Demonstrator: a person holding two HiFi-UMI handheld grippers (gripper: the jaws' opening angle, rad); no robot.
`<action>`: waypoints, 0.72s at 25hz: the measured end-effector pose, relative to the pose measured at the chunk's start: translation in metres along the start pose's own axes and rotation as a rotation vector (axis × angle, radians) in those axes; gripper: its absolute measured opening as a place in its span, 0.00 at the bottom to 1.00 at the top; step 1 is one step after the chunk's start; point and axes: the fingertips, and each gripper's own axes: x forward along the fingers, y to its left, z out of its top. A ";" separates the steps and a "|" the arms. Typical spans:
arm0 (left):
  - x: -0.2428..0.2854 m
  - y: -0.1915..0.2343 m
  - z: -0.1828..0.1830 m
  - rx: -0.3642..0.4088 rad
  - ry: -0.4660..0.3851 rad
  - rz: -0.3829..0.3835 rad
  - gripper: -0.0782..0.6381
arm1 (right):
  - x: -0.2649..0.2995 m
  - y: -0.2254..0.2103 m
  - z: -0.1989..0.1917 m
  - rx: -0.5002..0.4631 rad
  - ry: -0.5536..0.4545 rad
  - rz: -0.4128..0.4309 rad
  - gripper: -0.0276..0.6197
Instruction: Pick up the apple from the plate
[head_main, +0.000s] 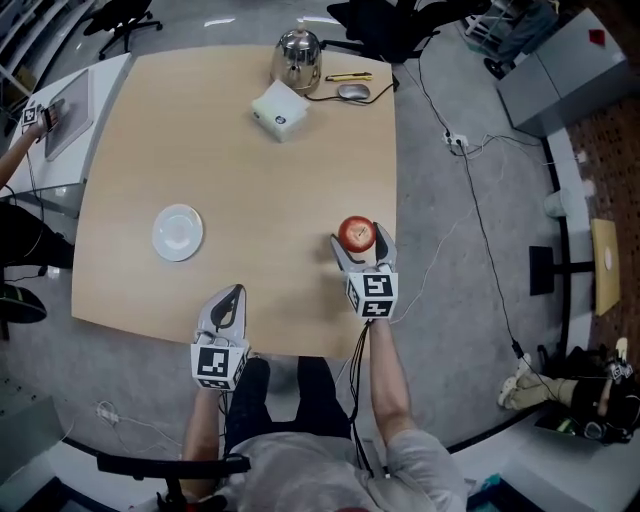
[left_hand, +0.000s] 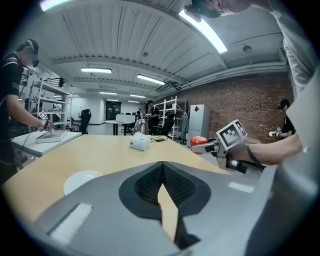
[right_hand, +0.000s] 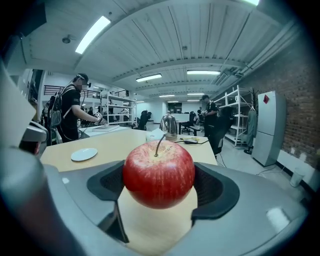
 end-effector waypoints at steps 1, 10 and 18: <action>0.004 -0.003 -0.001 0.002 0.002 -0.006 0.14 | 0.000 -0.005 -0.003 0.003 0.003 -0.005 0.68; 0.030 -0.021 -0.003 0.005 0.021 -0.040 0.14 | 0.002 -0.034 -0.021 0.031 0.025 -0.026 0.68; 0.051 -0.036 -0.003 0.002 0.037 -0.051 0.14 | 0.009 -0.056 -0.033 0.042 0.048 -0.026 0.68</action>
